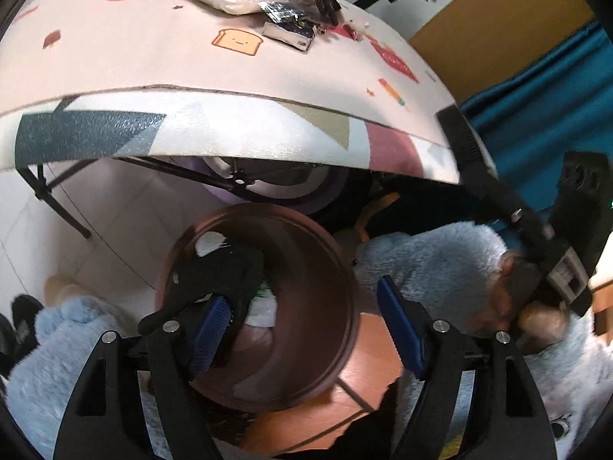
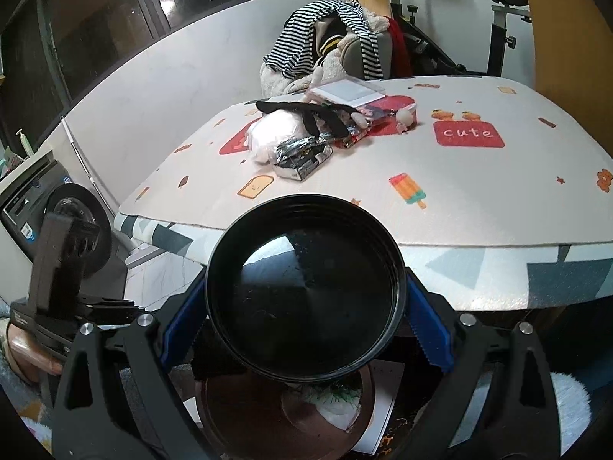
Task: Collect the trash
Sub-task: 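Carry the black lid with the right gripper toward the brown bin, then lower the black lid into the bin and open the right gripper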
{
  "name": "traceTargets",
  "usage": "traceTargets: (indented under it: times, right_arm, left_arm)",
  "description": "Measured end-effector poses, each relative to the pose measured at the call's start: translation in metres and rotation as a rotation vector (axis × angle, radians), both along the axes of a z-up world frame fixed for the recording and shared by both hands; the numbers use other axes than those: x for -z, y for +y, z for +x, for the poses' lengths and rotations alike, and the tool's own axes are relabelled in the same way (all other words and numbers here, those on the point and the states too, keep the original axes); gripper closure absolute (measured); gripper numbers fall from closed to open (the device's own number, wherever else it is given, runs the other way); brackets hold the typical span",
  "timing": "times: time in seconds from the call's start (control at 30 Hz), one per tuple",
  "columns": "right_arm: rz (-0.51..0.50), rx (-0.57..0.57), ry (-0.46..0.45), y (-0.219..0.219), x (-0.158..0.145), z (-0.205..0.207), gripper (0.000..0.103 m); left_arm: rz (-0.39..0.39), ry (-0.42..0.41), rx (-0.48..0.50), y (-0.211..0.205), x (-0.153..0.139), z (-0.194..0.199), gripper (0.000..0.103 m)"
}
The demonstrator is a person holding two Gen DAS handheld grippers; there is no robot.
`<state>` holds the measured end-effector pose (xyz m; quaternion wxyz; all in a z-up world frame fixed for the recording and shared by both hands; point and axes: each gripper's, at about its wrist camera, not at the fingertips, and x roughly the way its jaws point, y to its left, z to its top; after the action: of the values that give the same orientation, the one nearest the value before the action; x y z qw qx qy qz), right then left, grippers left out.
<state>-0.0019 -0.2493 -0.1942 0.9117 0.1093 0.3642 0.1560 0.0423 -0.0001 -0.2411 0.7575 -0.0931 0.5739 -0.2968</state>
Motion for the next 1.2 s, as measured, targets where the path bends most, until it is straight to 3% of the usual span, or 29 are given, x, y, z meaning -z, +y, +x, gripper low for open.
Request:
traceTargets:
  times: [0.2,0.37,0.53,0.63,0.67,0.73,0.8,0.87,1.0,1.2]
  right_arm:
    - [-0.049,-0.045,0.057,0.013,0.023,-0.006,0.011]
    - [-0.136,-0.124,0.103,0.034,0.041,-0.012,0.011]
    - [-0.089,-0.084,0.090,0.025,0.037,-0.012,0.011]
    - [-0.040,-0.029,0.089,0.011,0.034,-0.009,0.011]
    - [-0.020,-0.004,0.087,0.005,0.032,-0.009,0.011]
    - [0.007,0.027,0.085,-0.004,0.030,-0.009,0.011]
    - [0.019,0.043,0.083,-0.009,0.028,-0.010,0.011]
    - [0.022,0.045,0.076,-0.012,0.027,-0.012,0.011]
    - [0.023,0.044,0.084,-0.015,0.028,-0.013,0.011]
    - [-0.009,-0.010,0.101,0.001,0.033,-0.011,0.011]
  left_arm:
    - [-0.098,0.010,-0.088,0.020,0.003,-0.007,0.028]
    - [-0.109,0.038,-0.118,0.025,0.003,-0.008,0.027]
    - [-0.045,0.143,-0.050,0.005,0.012,0.000,0.020]
    - [-0.053,0.207,-0.002,-0.010,0.029,0.010,0.016]
    - [-0.059,0.234,-0.007,-0.012,0.040,0.014,0.016]
    - [0.076,0.327,-0.059,-0.013,0.075,0.021,0.018]
    - [0.153,0.371,-0.071,-0.015,0.093,0.022,0.018]
    - [0.107,0.403,-0.112,-0.012,0.097,0.022,0.018]
    - [0.123,0.320,-0.100,-0.012,0.082,0.019,0.018]
    - [0.089,0.196,-0.202,0.017,0.052,0.019,0.018]
